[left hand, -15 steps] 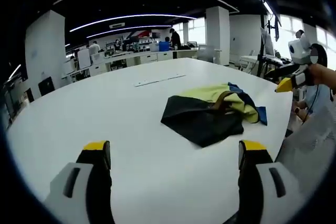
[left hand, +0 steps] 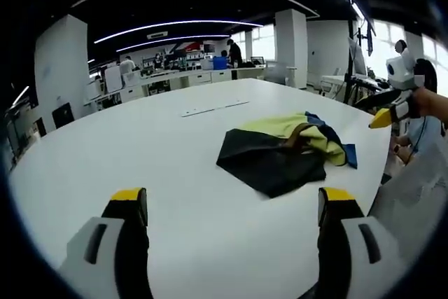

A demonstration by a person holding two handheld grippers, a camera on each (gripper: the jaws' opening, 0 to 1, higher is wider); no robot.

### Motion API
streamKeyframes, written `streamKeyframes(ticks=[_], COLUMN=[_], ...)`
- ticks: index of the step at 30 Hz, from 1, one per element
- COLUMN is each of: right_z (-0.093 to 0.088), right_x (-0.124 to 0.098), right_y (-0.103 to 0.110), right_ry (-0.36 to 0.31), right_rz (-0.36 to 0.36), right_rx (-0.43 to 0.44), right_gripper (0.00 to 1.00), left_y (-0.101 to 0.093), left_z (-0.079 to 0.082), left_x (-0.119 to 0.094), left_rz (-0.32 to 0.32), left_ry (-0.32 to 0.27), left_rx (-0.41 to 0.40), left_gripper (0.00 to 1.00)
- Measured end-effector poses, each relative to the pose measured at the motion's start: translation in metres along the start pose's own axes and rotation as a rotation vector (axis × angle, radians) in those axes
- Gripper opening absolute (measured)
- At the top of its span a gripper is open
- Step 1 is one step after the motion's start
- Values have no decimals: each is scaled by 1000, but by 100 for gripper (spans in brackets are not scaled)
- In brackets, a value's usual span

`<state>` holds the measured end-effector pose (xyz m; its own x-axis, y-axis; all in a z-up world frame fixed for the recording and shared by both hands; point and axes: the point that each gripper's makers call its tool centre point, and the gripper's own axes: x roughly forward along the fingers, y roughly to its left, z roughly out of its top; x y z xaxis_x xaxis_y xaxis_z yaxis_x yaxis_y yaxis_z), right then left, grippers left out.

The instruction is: Fold the garment on the visible template until the final outline fits inside the template.

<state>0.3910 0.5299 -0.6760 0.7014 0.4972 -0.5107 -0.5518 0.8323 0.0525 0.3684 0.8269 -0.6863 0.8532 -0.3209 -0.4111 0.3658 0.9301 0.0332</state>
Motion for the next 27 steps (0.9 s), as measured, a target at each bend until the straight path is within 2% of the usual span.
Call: streamKeyframes(ticks=[3,6,9,12,27], right_z=[0,0,0,-3,0], right_x=[2,2,3,4,-2], right_y=[2,4,4,6,4], right_ry=[-4,-4,-6,-2,-8], right_rz=[10,15,16,23,1], right_rx=[8,4,2,19,21], right_gripper=[100,100,100,100,100], left_y=[2,0,-4,-9,-13], left_z=[1,13,12,8,4], left_x=[-1,-4,-2,0,0], left_rz=[-3,3,-5,-33,-50], left_ry=[-8,-56,-45,-31,-12], left_rx=[-28,33,44,11,29], left_gripper=[99,97,98,98,97])
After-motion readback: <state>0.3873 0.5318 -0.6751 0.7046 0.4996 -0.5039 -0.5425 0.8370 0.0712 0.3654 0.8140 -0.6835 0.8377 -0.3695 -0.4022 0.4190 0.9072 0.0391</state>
